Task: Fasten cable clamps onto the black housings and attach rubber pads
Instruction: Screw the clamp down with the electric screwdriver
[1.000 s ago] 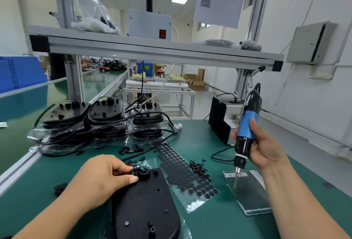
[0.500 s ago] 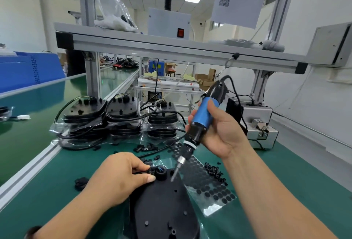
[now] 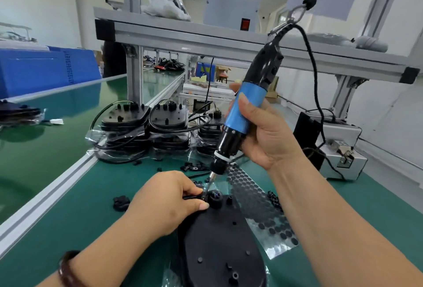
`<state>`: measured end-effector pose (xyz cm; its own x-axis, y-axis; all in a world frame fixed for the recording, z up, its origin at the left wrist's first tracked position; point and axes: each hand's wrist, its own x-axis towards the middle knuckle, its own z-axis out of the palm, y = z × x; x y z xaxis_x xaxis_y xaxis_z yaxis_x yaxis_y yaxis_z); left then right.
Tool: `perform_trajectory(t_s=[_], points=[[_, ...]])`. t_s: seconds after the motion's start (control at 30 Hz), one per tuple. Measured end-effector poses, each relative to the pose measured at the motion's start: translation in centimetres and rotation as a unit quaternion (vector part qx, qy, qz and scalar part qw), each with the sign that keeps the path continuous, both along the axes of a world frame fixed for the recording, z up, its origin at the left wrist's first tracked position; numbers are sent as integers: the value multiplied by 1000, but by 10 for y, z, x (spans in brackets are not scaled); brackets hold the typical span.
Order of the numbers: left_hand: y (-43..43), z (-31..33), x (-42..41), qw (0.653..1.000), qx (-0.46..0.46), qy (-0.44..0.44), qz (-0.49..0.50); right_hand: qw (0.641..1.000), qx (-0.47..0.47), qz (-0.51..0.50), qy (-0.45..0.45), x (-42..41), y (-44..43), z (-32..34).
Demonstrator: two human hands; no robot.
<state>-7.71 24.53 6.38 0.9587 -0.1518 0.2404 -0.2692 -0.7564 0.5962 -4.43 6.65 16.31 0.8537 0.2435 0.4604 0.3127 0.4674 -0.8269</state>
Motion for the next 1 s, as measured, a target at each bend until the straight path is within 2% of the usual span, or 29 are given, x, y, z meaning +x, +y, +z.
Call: perform_trajectory(t_s=[0.13, 0.37, 1.0], points=[[0, 1, 0, 1000, 1, -2, -5, 998, -13, -26, -46, 0, 14, 0], [1, 0, 1, 1000, -8, -7, -7, 983, -27, -149, -106, -6, 22, -9], [1, -2, 3, 1000, -9, -11, -7, 979, -30, -161, -124, -11, 32, -9]])
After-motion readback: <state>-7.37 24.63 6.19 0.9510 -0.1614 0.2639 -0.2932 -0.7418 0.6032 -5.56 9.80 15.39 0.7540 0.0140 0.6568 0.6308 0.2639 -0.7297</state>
